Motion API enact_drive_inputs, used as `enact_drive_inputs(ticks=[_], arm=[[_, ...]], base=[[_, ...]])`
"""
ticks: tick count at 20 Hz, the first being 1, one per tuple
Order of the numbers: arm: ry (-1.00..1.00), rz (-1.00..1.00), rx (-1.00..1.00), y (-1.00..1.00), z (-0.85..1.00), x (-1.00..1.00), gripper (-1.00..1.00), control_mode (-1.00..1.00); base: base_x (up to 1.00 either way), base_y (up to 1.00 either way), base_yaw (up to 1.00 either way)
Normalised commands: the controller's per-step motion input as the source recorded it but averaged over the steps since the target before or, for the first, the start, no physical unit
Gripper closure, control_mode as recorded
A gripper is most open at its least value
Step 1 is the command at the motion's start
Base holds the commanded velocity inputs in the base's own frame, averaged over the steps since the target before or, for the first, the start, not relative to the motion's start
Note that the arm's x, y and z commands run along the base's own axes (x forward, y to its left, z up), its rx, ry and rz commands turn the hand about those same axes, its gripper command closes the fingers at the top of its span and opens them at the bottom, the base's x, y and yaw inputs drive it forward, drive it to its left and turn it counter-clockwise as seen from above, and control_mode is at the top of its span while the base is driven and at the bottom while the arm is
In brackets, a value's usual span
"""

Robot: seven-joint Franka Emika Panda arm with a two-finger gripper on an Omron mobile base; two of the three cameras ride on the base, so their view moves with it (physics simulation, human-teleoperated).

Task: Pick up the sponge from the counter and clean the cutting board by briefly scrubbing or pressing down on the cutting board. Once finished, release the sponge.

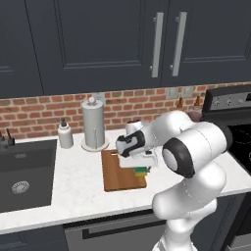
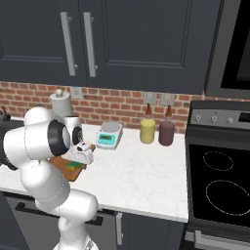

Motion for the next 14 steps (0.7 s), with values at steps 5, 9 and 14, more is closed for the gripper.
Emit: enact_drive_inputs(ticks=[5, 9, 14], arm=[[-0.27, 0.00, 0.00, -0.15, -0.66, 0.10, 1.00, -1.00], [-0.28, 0.00, 0.01, -0.13, -0.79, 0.06, 1.00, -1.00], [-0.33, 0.00, 0.03, -0.18, -0.71, 0.01, 1.00, -1.00]], base=[[0.00, 0.00, 0.00], [0.00, 0.00, 0.00], [0.00, 0.00, 0.00]])
